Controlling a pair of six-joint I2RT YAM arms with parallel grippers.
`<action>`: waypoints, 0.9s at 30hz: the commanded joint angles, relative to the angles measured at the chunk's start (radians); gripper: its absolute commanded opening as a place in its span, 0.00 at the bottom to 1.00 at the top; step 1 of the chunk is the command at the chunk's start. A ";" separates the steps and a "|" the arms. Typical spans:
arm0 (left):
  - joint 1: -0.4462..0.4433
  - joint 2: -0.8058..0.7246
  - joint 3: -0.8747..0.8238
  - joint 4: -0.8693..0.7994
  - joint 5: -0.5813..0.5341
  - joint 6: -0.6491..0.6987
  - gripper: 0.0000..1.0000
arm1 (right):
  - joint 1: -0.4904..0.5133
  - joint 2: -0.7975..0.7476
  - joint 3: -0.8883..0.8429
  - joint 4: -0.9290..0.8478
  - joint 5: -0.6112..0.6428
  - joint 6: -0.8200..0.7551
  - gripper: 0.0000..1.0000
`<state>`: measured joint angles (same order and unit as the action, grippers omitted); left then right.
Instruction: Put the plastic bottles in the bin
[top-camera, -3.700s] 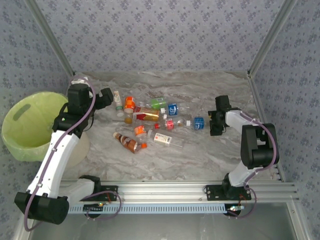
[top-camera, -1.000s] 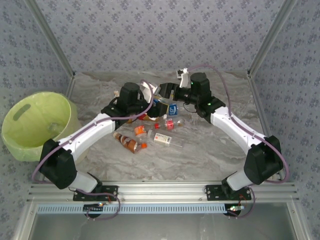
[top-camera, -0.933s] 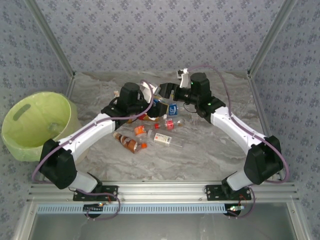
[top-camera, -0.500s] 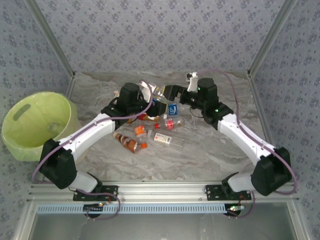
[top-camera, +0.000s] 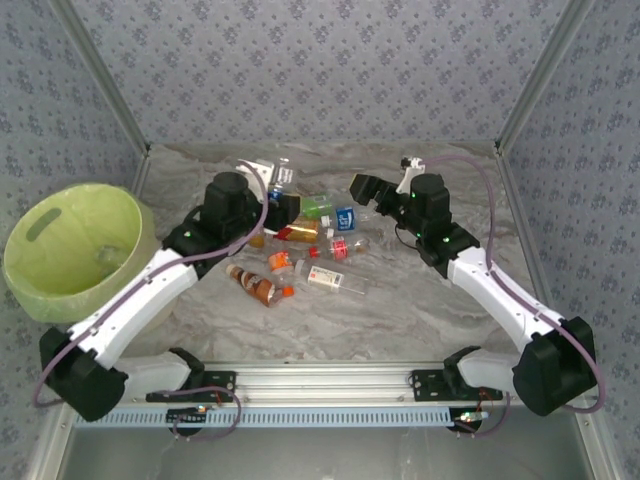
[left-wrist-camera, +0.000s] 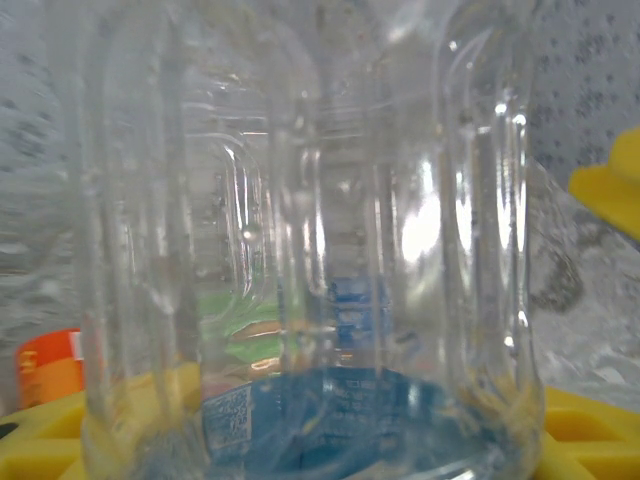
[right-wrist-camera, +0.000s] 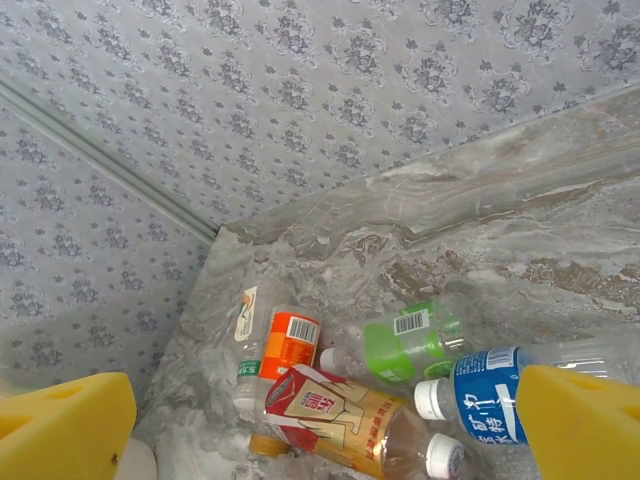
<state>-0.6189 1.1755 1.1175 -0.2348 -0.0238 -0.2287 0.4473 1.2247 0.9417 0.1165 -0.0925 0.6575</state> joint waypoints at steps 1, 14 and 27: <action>0.010 -0.067 0.065 -0.098 -0.129 0.022 0.00 | -0.003 0.010 -0.010 0.063 0.027 -0.002 1.00; 0.090 -0.215 0.194 -0.385 -0.598 -0.015 0.00 | -0.004 0.070 0.027 0.071 0.025 0.005 1.00; 0.535 -0.336 0.147 -0.577 -0.850 -0.259 0.00 | -0.001 0.142 0.091 0.060 -0.076 -0.012 1.00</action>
<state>-0.1379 0.8536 1.2804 -0.7570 -0.8425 -0.4129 0.4473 1.3598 0.9905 0.1680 -0.1452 0.6571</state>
